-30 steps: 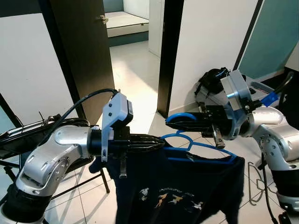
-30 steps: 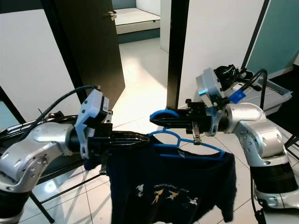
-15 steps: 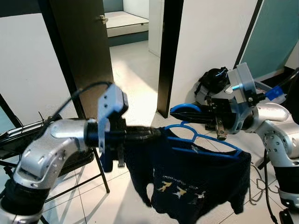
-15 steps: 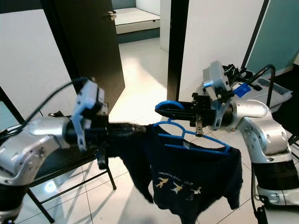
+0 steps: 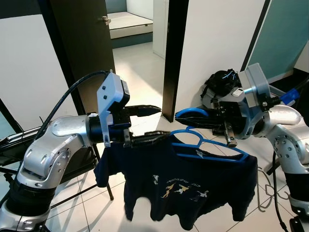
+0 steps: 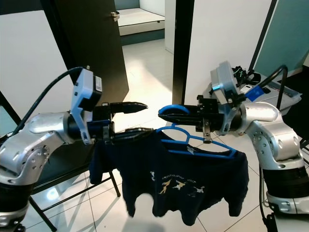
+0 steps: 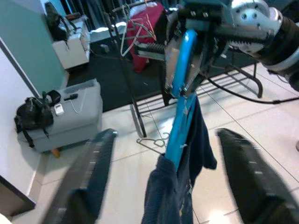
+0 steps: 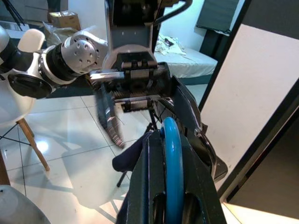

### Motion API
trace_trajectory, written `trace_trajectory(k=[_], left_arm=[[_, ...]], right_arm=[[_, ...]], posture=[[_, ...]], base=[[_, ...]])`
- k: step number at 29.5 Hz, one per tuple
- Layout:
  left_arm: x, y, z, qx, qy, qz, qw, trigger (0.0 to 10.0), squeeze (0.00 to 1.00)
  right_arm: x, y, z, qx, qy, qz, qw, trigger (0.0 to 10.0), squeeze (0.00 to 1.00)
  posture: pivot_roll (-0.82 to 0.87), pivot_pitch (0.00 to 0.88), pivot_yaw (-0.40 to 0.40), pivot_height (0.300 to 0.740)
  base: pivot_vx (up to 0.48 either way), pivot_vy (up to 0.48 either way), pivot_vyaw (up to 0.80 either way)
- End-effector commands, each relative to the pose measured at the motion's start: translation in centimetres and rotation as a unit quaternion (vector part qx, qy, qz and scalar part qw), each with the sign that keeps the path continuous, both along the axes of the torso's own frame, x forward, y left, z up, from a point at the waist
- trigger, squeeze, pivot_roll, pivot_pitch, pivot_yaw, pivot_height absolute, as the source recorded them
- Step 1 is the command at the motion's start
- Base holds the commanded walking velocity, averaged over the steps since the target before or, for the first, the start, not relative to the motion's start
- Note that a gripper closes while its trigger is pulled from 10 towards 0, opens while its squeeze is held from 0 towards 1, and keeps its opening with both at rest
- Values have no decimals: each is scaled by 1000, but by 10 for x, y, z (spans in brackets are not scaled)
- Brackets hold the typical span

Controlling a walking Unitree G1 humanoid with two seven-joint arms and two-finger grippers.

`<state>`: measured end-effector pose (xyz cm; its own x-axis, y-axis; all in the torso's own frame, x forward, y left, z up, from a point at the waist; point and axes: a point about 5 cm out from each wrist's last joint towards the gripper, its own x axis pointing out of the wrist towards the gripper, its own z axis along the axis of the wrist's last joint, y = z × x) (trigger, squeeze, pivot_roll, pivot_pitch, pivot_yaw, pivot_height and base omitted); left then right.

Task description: Hang hanger

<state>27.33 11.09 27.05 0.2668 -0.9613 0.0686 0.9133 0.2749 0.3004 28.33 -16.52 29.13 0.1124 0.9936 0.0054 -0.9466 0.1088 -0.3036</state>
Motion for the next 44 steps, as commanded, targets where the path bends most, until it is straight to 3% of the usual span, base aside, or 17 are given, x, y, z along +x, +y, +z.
trace_trajectory(k=[1, 7, 8, 17, 18, 19, 44], left_arm=[[0, -2, -10, 26, 8, -2, 1000, 10000, 1000], [3, -4, -18, 46, 19, 7, 999, 10000, 1000], [4, -5, -20, 51, 22, 7, 998, 10000, 0], [5, -13, -28, 59, 32, 11, 998, 10000, 0], [5, -15, -29, 60, 34, 9, 998, 5490, 0], [4, -15, -30, 59, 36, 7, 998, 0, 0], [3, -13, -28, 56, 39, 0, 998, 0, 0]], right_arm=[[-5, 3, 12, 14, -27, 11, 999, 0, 0], [-6, 6, 14, 19, -31, 14, 999, 0, 0], [-6, 6, 16, 21, -33, 16, 999, 0, 0], [-10, 9, 20, 30, -39, 27, 998, 0, 0], [-10, 9, 20, 31, -40, 28, 998, 0, 0], [-10, 9, 20, 31, -40, 29, 998, 0, 0], [-9, 10, 21, 28, -38, 32, 998, 0, 0]], posture=[[15, 0, 47, 740], [15, 0, 48, 740], [13, 0, 49, 740], [13, 0, 48, 740], [13, 0, 47, 740], [12, 0, 47, 740], [14, 0, 42, 740]], base=[[0, 0, 0], [0, 0, 0], [0, 0, 0], [0, 0, 0], [0, 0, 0], [0, 0, 0], [0, 0, 0]])
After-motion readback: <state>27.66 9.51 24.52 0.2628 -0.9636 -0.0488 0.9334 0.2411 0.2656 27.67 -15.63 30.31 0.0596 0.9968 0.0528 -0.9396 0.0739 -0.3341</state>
